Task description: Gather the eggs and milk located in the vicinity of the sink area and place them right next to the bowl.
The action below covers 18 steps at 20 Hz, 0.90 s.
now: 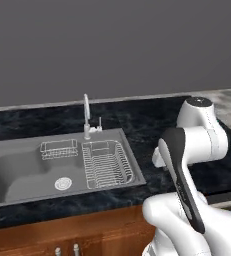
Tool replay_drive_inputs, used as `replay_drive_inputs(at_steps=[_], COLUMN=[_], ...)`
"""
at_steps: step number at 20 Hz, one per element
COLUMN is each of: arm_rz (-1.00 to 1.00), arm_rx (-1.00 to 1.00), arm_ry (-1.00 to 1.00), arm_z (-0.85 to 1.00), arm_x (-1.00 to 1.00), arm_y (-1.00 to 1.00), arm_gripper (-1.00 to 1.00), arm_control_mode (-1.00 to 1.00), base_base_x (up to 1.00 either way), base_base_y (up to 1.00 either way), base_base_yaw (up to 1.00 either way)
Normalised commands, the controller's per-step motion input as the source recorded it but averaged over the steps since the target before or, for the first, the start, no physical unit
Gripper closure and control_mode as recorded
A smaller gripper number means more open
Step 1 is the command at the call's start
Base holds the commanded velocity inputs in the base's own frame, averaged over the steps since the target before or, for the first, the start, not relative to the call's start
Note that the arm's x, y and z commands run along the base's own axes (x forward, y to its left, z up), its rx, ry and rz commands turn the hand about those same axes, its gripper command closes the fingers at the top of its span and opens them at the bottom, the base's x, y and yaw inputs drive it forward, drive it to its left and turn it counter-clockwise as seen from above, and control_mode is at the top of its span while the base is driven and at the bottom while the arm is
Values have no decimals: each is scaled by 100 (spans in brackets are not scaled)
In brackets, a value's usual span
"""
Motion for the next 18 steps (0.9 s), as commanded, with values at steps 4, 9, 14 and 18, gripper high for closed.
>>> replay_drive_inputs(at_steps=[4, 9, 14, 18], arm_rz=[0, 0, 0, 0], arm_rx=[0, 0, 0, 0], arm_ry=[0, 0, 0, 0], arm_z=[0, 0, 0, 0], arm_x=[0, 0, 0, 0], arm_y=[0, 0, 0, 0], arm_gripper=[-100, -100, -100, -100], arm_control_mode=[100, 100, 100, 100], base_base_x=[1, 12, 23, 27], base_base_y=[-100, -100, -80, -29], base_base_yaw=[-4, -3, 0, 0])
